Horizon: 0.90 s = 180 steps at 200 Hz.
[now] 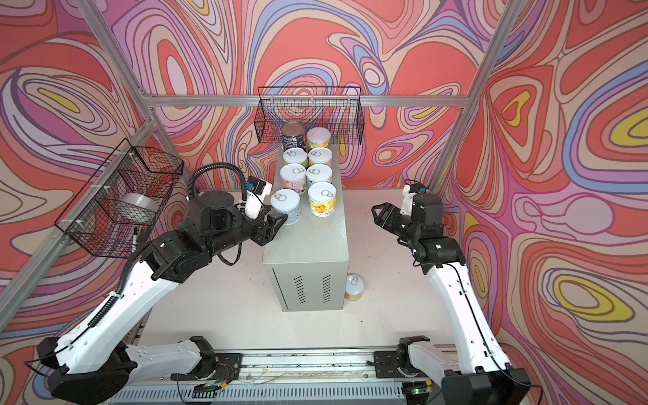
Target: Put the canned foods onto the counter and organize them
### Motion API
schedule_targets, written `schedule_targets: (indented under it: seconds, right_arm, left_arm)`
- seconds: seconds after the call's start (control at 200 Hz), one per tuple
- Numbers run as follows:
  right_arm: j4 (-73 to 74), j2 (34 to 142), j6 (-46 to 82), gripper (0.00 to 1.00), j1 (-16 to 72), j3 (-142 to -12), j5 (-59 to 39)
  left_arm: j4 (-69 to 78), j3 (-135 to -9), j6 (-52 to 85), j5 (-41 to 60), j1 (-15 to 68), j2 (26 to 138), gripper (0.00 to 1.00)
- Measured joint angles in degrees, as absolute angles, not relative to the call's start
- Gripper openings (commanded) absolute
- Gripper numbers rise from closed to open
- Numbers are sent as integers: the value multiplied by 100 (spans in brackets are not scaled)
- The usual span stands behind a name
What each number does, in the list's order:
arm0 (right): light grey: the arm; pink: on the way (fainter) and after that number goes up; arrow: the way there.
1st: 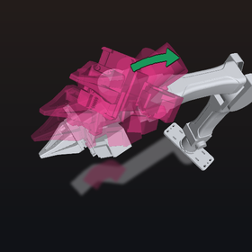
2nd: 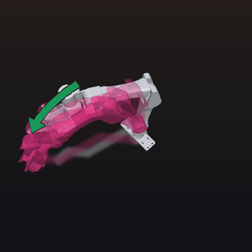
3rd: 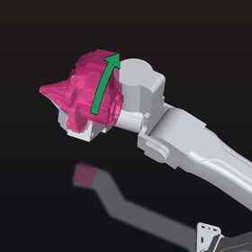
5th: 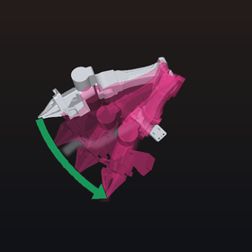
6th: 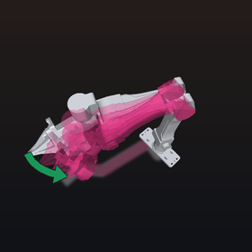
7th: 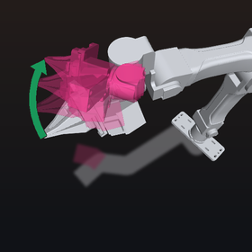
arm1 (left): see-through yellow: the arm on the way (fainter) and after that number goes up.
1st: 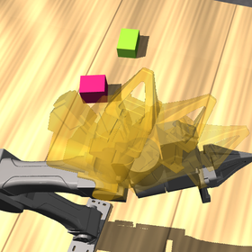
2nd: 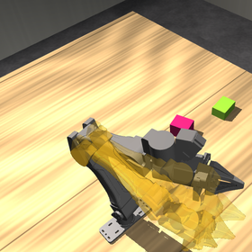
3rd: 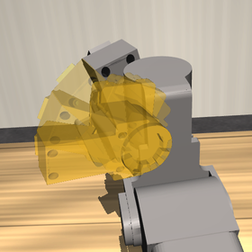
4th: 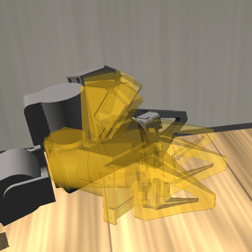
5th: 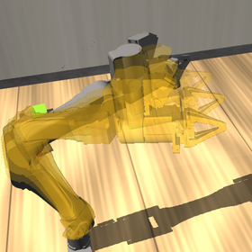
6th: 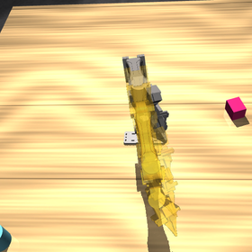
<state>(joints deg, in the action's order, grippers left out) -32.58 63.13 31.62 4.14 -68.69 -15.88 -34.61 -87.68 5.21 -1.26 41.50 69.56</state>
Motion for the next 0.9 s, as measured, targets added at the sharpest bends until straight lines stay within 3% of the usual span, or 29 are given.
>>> schedule_targets:
  seconds: [0.616,0.781,0.901]
  right_arm:
    - [-3253,6359,3162,69,414,-6869,-1594]
    - [-3249,6445,3159,69,414,-6869,-1621]
    - [-3267,6495,3131,70,414,-6879,-1623]
  left_arm:
    - [-3190,-8884,628,167,3968,7419,52]
    - [-3192,-8956,628,115,3968,7419,62]
    - [-3201,-8967,620,-32,3968,7413,83]
